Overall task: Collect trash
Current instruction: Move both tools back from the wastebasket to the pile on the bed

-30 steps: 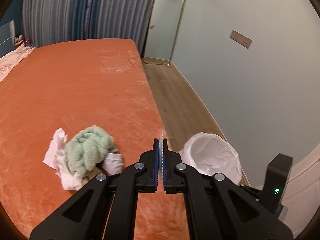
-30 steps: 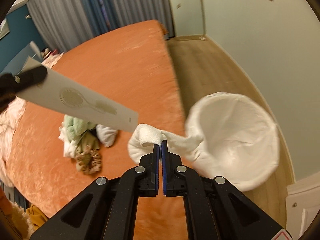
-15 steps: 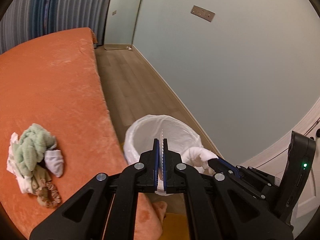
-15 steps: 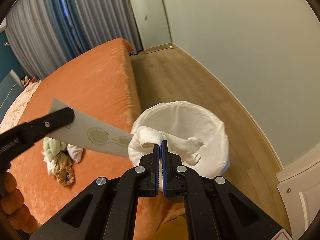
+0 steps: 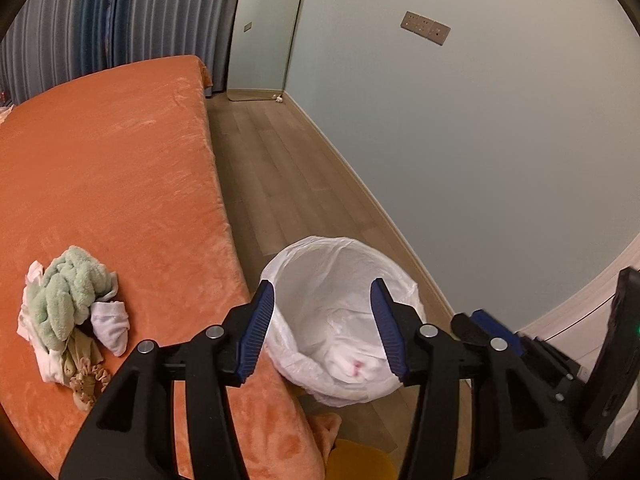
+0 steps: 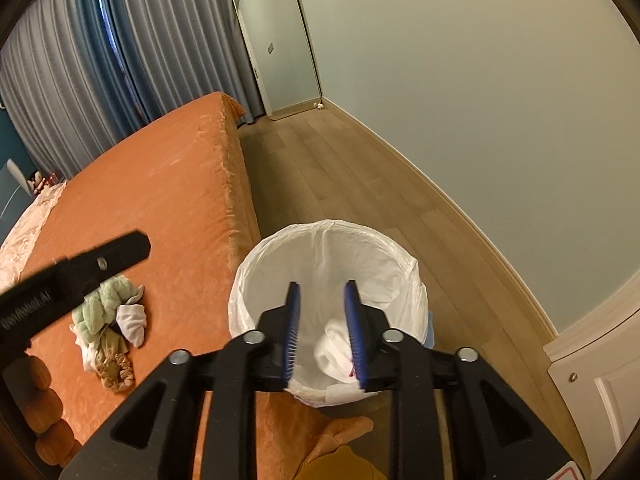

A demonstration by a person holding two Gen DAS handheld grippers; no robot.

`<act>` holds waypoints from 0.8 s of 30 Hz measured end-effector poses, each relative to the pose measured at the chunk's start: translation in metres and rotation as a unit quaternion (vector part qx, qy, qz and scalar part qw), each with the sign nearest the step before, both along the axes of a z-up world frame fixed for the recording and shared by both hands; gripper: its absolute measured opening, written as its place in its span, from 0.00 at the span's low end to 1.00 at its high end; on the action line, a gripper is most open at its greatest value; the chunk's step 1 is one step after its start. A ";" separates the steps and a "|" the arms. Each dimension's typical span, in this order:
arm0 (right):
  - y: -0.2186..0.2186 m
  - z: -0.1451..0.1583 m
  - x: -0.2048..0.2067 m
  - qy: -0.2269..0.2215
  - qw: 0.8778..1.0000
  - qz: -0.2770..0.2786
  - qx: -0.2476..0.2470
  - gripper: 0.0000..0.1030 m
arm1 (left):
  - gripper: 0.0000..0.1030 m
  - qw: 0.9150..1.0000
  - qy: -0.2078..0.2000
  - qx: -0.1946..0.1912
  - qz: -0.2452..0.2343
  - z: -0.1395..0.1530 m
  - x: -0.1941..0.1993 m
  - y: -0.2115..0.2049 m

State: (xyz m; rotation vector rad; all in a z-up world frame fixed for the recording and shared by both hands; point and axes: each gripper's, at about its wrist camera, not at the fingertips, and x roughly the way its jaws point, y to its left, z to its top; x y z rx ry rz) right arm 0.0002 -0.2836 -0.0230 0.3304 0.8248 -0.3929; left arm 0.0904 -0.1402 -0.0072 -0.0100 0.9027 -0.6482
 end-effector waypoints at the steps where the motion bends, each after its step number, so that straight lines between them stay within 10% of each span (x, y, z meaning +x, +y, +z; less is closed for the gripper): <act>1: 0.001 0.000 0.000 0.000 1.000 0.000 0.000 0.24 | 0.46 1.000 -0.001 0.004 0.004 -0.002 0.000 0.003; 24: 0.068 0.025 0.008 -0.011 0.998 0.056 -0.022 0.48 | 0.55 0.992 0.036 0.014 0.118 -0.020 0.006 0.115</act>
